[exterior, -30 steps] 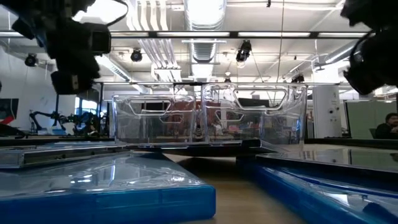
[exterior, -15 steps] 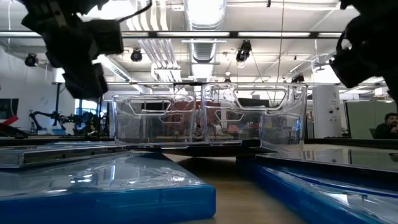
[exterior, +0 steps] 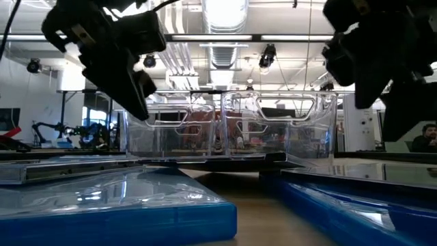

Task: Pick & place jewel cases by type
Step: Put the black CD case into the right transparent bin

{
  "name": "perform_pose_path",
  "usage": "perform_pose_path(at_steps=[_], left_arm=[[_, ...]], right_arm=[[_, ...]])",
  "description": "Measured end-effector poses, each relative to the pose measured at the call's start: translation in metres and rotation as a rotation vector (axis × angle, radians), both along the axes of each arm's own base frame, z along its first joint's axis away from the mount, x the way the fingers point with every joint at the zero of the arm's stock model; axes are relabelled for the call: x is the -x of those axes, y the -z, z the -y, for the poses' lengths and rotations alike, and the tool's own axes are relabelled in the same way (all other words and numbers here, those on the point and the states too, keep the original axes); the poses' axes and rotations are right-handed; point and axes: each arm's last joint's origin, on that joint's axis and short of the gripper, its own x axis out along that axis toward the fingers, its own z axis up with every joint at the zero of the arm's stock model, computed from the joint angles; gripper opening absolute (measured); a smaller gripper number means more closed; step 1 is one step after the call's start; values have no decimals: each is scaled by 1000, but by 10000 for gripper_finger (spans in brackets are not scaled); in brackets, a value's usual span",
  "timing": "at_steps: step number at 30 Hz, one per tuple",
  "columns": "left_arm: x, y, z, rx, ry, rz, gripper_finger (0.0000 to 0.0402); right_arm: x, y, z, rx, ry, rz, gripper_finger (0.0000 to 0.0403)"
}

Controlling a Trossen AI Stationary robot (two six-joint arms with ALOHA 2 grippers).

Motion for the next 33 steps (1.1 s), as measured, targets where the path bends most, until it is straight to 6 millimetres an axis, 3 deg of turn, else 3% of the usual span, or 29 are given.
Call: perform_pose_path(at_steps=[5, 16, 22, 29, 33], left_arm=[[-12, 4, 3, -12, 4, -9, 36], [-29, 12, 7, -50, 47, -31, 36], [-38, 20, 9, -99, 48, -46, 36], [-35, 19, 7, -174, 49, -71, 36], [-26, 8, 7, -201, 64, -88, 36]], right_arm=[[-12, 8, -13, 30, 64, -26, 224], [-27, -6, -26, 61, 241, 110, 224], [-30, 5, -36, 101, 258, 59, 224], [-43, 3, -49, 114, 321, 100, 224], [-55, 3, -58, 105, 369, 67, 224]])
